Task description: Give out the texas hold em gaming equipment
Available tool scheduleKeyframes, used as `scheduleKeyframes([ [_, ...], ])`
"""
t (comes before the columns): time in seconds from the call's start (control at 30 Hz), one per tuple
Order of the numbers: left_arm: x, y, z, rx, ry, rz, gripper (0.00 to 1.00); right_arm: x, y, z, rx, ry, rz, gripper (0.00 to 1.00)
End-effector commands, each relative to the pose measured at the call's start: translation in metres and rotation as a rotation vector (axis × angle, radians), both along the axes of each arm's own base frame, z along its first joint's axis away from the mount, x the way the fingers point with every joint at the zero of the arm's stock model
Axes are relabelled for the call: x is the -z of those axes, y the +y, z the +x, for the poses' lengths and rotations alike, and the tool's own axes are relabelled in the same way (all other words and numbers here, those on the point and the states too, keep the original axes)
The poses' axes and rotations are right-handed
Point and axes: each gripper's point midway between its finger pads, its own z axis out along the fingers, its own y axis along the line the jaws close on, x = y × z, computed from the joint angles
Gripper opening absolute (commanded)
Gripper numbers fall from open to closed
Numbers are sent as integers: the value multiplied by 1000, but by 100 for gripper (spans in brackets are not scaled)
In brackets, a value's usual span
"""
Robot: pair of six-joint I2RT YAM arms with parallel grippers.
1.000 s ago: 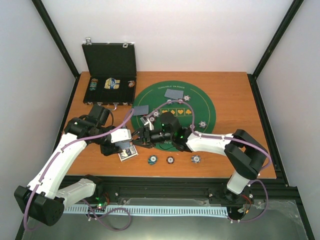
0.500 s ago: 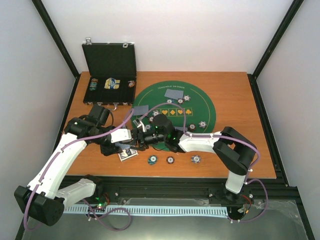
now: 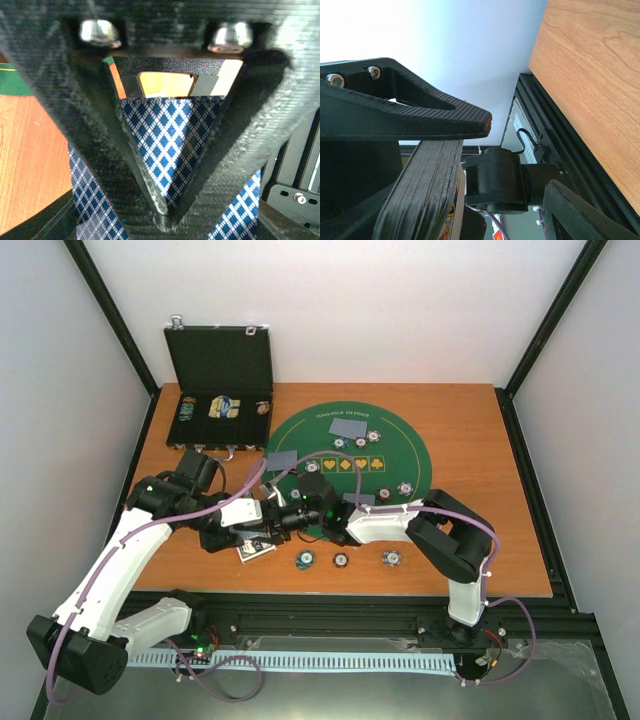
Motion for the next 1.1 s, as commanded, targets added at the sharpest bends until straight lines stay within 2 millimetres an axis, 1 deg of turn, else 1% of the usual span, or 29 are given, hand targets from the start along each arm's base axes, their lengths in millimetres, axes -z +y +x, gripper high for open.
scheduleKeyframes([
  [0.0, -19, -5, 2, 7, -51, -41, 15, 11, -2, 1, 9, 13, -19, 67],
  [0.1, -19, -5, 1, 8, -51, -40, 15, 22, -14, 5, 32, 24, -42, 63],
  [0.2, -19, -4, 1, 9, -55, -38, 15, 24, -24, 8, 51, 21, -52, 59],
  [0.27, -19, -4, 1, 11, -56, -36, 15, 25, -30, 9, 59, 12, -64, 53],
  [0.37, -19, -4, 0, 11, -52, -38, 15, 22, -36, 9, 68, 2, -70, 47],
  [0.67, -20, -6, 1, 12, -52, -44, 15, 13, -47, 7, 81, -25, -84, 35],
  [0.9, -18, -5, 1, 13, -49, -39, 15, 2, -55, 12, 99, -49, -91, 16],
  [1.0, -17, -5, 1, 13, -47, -37, 15, -3, -61, 16, 111, -51, -86, 9],
  [1.07, -17, -5, 1, 14, -47, -35, 15, -3, -66, 19, 122, -52, -98, 6],
])
